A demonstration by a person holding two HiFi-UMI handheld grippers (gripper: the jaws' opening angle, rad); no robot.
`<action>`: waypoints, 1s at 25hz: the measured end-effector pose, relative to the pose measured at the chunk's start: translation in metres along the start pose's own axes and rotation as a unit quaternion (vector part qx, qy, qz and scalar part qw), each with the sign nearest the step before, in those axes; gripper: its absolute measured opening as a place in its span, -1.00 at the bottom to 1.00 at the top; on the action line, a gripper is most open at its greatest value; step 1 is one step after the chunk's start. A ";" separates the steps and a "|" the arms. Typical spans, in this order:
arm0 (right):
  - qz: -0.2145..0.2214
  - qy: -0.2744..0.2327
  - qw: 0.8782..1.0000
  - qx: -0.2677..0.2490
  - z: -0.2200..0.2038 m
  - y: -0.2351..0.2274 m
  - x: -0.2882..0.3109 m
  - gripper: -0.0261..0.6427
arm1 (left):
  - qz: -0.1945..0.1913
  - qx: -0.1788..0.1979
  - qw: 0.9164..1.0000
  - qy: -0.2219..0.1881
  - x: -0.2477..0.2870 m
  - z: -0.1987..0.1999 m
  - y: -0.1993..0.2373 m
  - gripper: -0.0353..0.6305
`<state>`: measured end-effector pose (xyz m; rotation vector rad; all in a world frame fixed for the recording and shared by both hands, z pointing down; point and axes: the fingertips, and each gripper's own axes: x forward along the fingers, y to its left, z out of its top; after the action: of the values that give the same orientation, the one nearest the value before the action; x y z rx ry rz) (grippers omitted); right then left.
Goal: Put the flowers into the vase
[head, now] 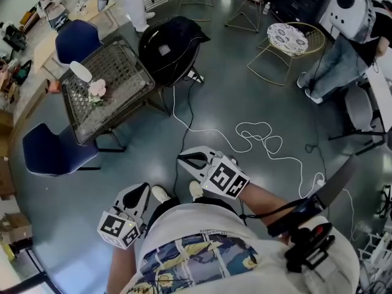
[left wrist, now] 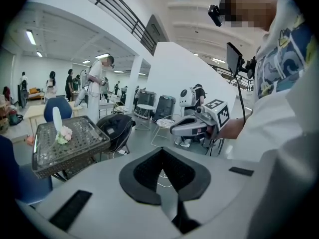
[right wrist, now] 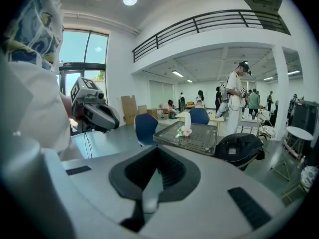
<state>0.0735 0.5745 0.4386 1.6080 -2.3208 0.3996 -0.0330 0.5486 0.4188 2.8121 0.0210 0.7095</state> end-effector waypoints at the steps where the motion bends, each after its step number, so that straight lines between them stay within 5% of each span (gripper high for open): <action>1: -0.001 -0.002 1.000 0.002 -0.001 -0.002 -0.002 -0.90 | 0.001 0.001 1.000 0.004 0.001 0.000 -0.001 -0.87; 8: 0.017 -0.002 0.999 0.037 -0.019 -0.004 -0.005 -0.90 | 0.009 0.009 1.000 0.021 0.008 0.005 -0.001 -0.87; 17: 0.047 0.006 0.996 0.077 -0.007 -0.009 0.050 -0.89 | -0.004 0.001 1.000 -0.024 -0.008 0.011 0.039 -0.86; 21: 0.039 0.014 0.995 0.092 0.005 -0.034 0.097 -0.48 | 0.003 -0.017 0.999 -0.037 -0.012 0.011 0.084 -0.86; 25: 0.033 0.023 0.991 0.129 0.025 -0.061 0.162 -0.37 | 0.000 -0.026 0.999 -0.045 -0.019 0.023 0.142 -0.78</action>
<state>0.0743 0.4057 0.4823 1.6154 -2.3716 0.7724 -0.0452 0.4045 0.4232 2.7906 -0.0128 0.5736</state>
